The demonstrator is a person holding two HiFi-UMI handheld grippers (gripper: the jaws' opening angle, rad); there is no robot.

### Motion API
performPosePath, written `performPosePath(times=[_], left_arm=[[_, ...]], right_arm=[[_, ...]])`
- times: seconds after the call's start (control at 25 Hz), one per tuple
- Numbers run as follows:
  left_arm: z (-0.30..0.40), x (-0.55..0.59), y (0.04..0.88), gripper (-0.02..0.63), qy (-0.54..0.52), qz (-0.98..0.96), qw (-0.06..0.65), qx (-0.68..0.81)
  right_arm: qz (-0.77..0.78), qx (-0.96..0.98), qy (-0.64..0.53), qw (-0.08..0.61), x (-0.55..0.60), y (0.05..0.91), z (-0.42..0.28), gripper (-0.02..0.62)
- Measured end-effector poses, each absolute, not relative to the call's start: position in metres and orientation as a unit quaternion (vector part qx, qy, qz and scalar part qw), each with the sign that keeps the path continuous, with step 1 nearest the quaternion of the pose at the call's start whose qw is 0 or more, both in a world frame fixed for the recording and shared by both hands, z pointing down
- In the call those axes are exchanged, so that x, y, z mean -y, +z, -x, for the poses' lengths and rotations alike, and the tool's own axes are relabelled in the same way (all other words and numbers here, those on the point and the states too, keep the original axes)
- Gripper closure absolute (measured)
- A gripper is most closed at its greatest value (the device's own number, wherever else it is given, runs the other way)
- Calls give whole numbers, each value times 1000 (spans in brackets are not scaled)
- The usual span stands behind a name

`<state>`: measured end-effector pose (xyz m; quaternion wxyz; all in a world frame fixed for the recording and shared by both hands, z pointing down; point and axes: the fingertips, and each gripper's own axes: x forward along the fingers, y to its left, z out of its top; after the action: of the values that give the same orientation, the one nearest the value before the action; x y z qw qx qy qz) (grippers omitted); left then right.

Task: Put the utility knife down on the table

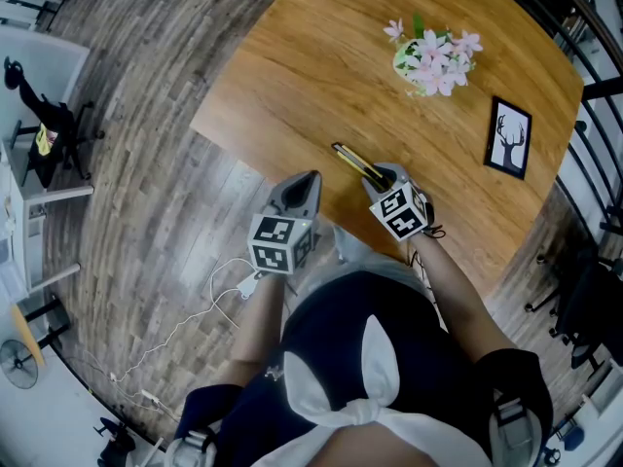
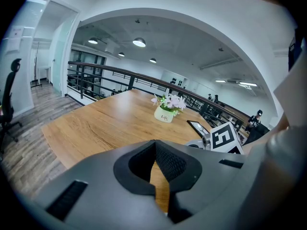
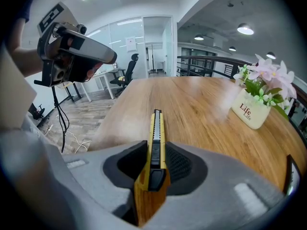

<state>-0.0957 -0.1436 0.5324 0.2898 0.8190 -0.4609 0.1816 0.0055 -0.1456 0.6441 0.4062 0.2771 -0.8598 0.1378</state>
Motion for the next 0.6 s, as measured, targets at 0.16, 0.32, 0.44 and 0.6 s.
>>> performPosePath(times=[0.16,0.32,0.44,0.6], left_arm=[[96,142,534,588,185,-818,293,459],[96,141,534,589,189,-818,295,456],[97,142,533,589,185,-818,291,460],[98,141,536,588,187,-818,291,460]], right_arm=[[-275,859,138,409,146,647,-5,480],[-273,859,139,410,145,648,-5,480],[-272,859,138,411,145,649,-5,480],[-271,858,140,413,145,651,-5,480]])
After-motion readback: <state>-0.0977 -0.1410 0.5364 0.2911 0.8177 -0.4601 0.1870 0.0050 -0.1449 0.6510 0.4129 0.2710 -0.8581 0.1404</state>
